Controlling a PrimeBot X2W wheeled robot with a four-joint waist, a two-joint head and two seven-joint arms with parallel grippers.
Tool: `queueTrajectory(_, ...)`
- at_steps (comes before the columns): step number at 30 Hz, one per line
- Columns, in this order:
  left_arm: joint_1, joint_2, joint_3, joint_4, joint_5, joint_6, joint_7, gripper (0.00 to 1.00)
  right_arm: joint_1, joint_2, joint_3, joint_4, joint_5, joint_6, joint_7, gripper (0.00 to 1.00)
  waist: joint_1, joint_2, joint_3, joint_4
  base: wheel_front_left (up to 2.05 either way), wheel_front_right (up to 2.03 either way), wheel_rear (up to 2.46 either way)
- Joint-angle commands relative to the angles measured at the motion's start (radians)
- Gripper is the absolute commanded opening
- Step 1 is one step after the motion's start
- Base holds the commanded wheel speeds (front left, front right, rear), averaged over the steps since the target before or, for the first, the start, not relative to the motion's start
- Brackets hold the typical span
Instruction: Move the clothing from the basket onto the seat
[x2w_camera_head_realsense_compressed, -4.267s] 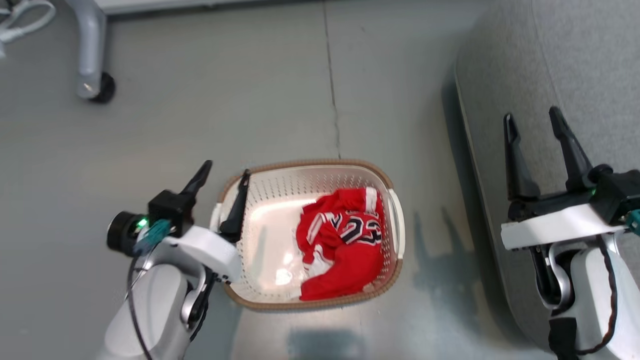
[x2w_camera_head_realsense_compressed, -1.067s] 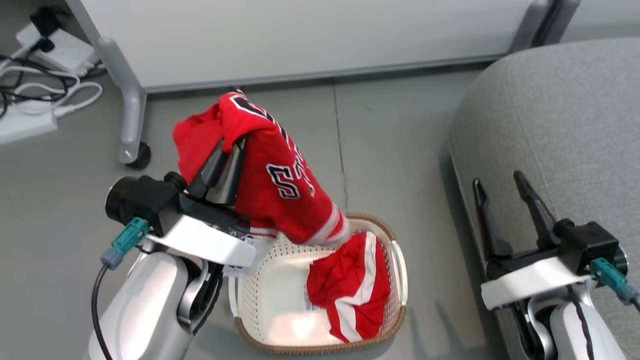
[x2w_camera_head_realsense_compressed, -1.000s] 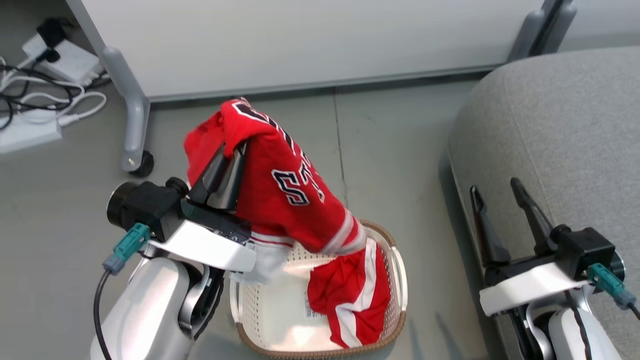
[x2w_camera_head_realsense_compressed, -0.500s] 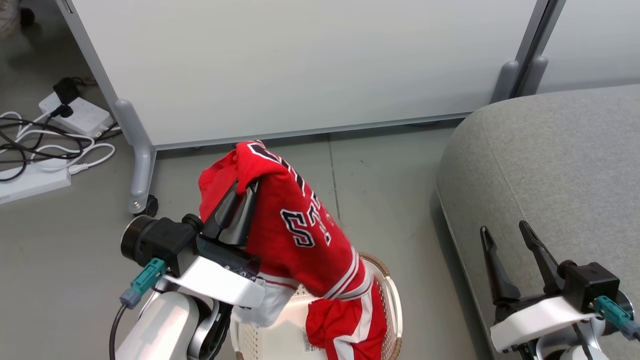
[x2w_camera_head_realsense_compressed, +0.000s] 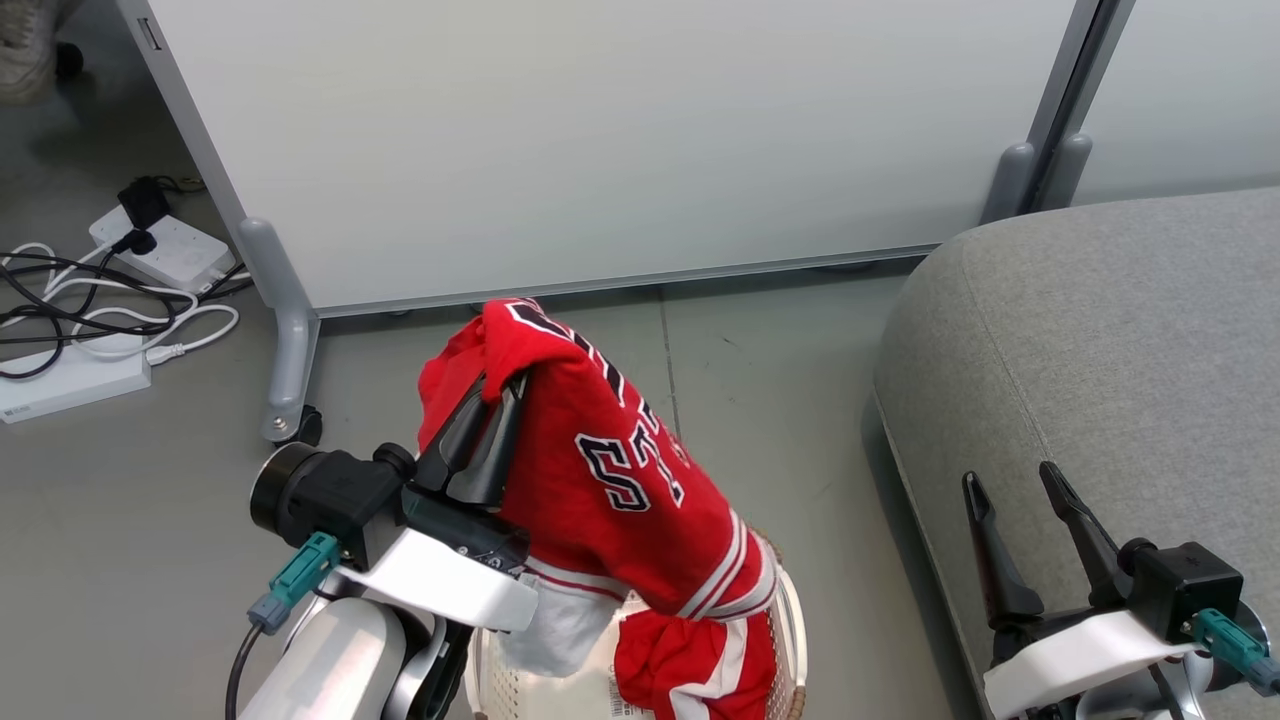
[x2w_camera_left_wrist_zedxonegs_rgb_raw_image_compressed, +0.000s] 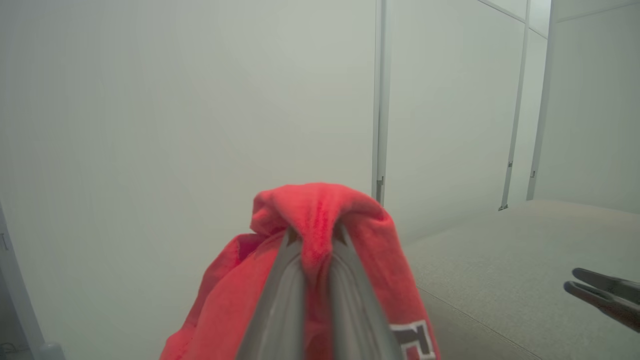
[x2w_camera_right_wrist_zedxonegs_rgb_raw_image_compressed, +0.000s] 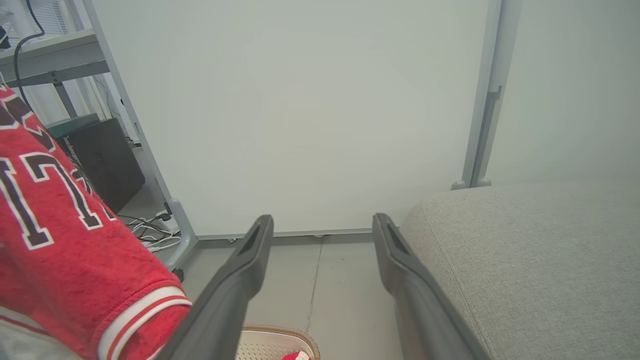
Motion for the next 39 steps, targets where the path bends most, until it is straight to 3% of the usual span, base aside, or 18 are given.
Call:
queueTrajectory(1, 0.004, 0.004, -0.001, -0.007, 0.001, 0.002, -0.002, 0.0, 0.01, -0.005, 0.0, -0.003, 0.007, 0.002, 0.001, 1.0, 0.0, 0.0, 0.001, 0.003, 0.0, 0.0, 0.0)
queueTrajectory(11, -0.011, 0.018, -0.017, -0.011, 0.009, -0.004, 0.004, 0.0, -0.004, -0.005, 0.003, 0.003, 0.015, 0.002, -0.01, 1.0, 0.0, 0.0, 0.008, 0.013, 0.0, 0.0, 0.0)
queueTrajectory(16, -0.013, 0.017, -0.025, -0.012, 0.007, -0.004, 0.005, 0.0, -0.043, -0.004, 0.055, -0.011, 0.035, 0.002, -0.015, 1.0, 0.0, 0.0, 0.003, 0.015, 0.0, 0.0, 0.0)
queueTrajectory(22, -0.03, 0.013, -0.031, -0.011, 0.005, -0.007, 0.004, 0.0, -0.16, -0.005, 0.264, -0.001, 0.102, 0.002, -0.021, 1.0, 0.0, 0.0, 0.01, 0.025, 0.0, 0.0, 0.0)
queueTrajectory(30, -0.047, 0.004, -0.053, -0.006, 0.011, -0.019, 0.003, 0.0, -0.34, -0.005, 0.553, 0.128, 0.218, 0.002, -0.059, 1.0, 0.0, 0.0, 0.015, 0.06, 0.0, 0.0, 0.0)
queueTrajectory(39, -0.051, 0.002, -0.076, -0.017, 0.015, -0.024, 0.003, 0.0, -0.482, -0.005, 0.734, 0.35, 0.315, 0.002, -0.085, 1.0, 0.0, 0.0, 0.016, 0.08, 0.0, 0.0, 0.0)
